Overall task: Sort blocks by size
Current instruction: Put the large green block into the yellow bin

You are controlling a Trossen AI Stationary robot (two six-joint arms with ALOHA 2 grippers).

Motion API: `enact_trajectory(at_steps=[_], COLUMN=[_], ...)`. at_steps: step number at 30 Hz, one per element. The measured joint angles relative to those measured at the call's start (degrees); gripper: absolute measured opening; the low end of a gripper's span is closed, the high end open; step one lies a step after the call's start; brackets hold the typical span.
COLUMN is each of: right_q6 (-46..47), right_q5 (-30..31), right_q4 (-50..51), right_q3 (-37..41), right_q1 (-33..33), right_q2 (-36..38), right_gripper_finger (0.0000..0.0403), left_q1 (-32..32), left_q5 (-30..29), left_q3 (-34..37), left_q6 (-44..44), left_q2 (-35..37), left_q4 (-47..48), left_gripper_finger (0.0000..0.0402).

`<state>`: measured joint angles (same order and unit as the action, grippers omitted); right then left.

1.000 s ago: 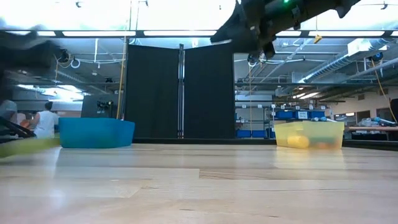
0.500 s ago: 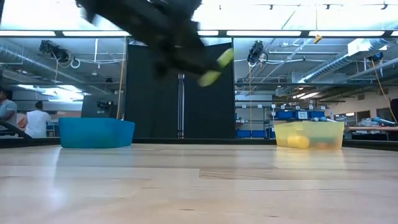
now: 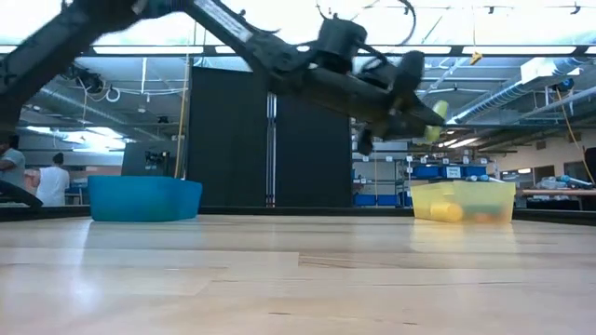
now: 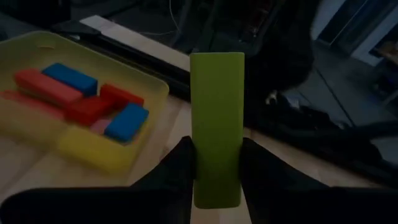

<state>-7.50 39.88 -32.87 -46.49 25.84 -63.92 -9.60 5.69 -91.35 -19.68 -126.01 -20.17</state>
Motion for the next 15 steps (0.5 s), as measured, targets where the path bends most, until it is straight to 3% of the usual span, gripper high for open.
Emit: enact_trajectory(at_steps=[13, 15], right_q6=[-1.0, -1.3], right_q5=[0.8, 0.8], right_q4=[-1.0, -1.0], right_q3=[0.0, 0.0], right_q1=[0.5, 0.5], right_q2=[-0.2, -0.2], right_gripper_finger=[0.0210, 0.0210], left_q1=[-5.6, -6.0], left_q5=[3.6, 2.9], left_q3=[-43.0, -42.4], left_q6=[-3.5, -4.4], left_q2=[-27.7, -29.0], left_q4=[10.0, 8.0], left_gripper_finger=[0.0105, 0.0105])
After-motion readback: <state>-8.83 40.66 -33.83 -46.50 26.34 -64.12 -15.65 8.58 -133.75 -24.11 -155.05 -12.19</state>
